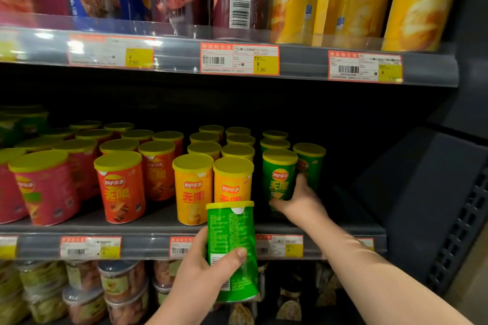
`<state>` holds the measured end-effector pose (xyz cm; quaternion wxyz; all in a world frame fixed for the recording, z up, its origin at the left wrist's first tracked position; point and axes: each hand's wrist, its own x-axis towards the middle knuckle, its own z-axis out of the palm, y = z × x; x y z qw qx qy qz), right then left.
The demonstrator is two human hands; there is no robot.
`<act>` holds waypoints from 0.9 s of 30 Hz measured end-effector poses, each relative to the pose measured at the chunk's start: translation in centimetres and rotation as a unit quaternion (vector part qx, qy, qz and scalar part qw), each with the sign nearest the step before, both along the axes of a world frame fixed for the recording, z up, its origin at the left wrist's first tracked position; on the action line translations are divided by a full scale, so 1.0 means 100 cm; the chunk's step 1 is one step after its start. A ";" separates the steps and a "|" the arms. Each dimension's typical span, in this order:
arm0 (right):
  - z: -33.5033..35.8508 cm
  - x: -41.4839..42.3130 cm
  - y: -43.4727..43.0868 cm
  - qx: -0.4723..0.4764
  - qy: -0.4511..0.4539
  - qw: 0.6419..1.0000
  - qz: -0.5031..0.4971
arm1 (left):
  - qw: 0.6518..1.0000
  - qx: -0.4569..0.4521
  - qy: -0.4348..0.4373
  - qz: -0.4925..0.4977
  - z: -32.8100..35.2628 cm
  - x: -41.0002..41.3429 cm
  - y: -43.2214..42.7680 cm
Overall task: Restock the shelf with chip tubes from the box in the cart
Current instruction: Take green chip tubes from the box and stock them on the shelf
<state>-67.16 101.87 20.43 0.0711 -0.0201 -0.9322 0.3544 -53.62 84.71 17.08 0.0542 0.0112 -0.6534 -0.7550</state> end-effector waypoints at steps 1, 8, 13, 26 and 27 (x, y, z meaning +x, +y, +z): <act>0.000 -0.001 0.000 0.000 0.002 1.000 -0.001 | 1.000 0.002 0.000 -0.001 0.000 0.000 0.001; -0.003 -0.003 0.001 -0.005 0.011 1.000 0.003 | 1.000 0.013 -0.005 -0.011 0.000 -0.001 0.007; -0.003 -0.011 0.001 0.031 0.005 0.999 -0.011 | 1.000 0.012 -0.004 -0.009 0.000 0.000 0.011; -0.002 0.003 0.016 -0.072 0.097 0.992 0.041 | 0.999 0.005 0.005 -0.036 0.012 -0.002 0.029; 0.000 0.010 0.019 -0.106 0.111 0.986 0.064 | 0.999 0.003 0.005 -0.044 0.015 -0.004 0.033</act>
